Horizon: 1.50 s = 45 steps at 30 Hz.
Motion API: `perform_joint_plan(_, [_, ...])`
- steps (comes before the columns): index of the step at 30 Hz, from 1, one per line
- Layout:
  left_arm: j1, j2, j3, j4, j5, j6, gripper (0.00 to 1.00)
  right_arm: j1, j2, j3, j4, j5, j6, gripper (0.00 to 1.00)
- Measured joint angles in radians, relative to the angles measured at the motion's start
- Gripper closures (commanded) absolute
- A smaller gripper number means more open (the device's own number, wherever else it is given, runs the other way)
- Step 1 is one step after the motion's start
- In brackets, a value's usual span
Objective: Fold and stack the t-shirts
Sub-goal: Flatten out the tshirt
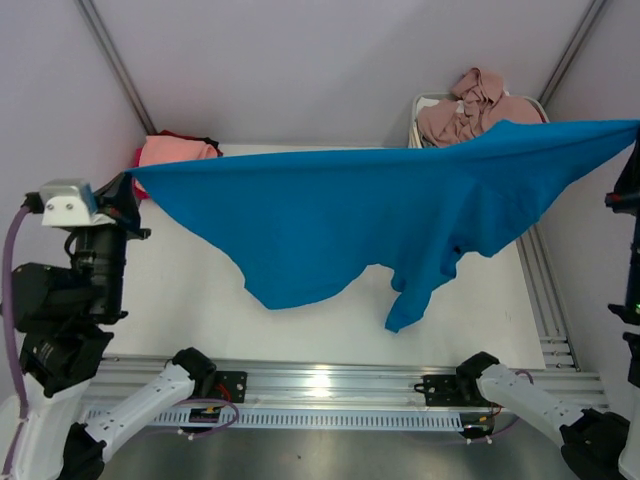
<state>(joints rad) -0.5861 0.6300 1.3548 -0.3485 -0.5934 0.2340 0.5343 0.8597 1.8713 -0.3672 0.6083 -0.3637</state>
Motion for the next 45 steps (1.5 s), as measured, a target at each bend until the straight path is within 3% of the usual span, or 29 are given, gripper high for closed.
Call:
perform_joint_plan(6, [0.000, -0.053, -0.016, 0.107, -0.008, 0.018, 1.00, 0.114, -0.090, -0.027, 0.039, -0.037, 0.006, 1.00])
perform_joint_plan(10, [0.002, 0.084, 0.029, 0.071, -0.152, -0.026, 1.00, 0.362, -0.092, -0.204, 0.250, 0.184, -0.162, 1.00])
perform_joint_plan(12, [0.010, 0.209, 0.071, -0.007, -0.198, -0.100, 1.00, 0.408, -0.052, -0.315, 0.318, 0.278, -0.232, 1.00])
perform_joint_plan(14, [0.026, 0.351, 0.105, -0.120, -0.203, -0.201, 1.00, 0.349, 0.047, -0.342, 0.257, 0.286, -0.200, 1.00])
perform_joint_plan(17, [0.037, 0.543, 0.154, -0.284, -0.169, -0.329, 1.00, 0.138, 0.208, -0.320, 0.100, 0.219, -0.072, 1.00])
perform_joint_plan(20, [0.037, 0.607, 0.147, -0.386, -0.132, -0.393, 1.00, -0.023, 0.280, -0.358, -0.026, 0.147, 0.039, 1.00])
perform_joint_plan(35, [0.037, 0.316, 0.145, -0.407, -0.212, -0.388, 1.00, -0.063, 0.171, -0.266, -0.150, 0.090, 0.177, 1.00])
perform_joint_plan(45, [0.002, 0.134, 0.137, -0.245, -0.340, -0.117, 1.00, 0.011, 0.022, -0.065, -0.202, 0.145, 0.103, 1.00])
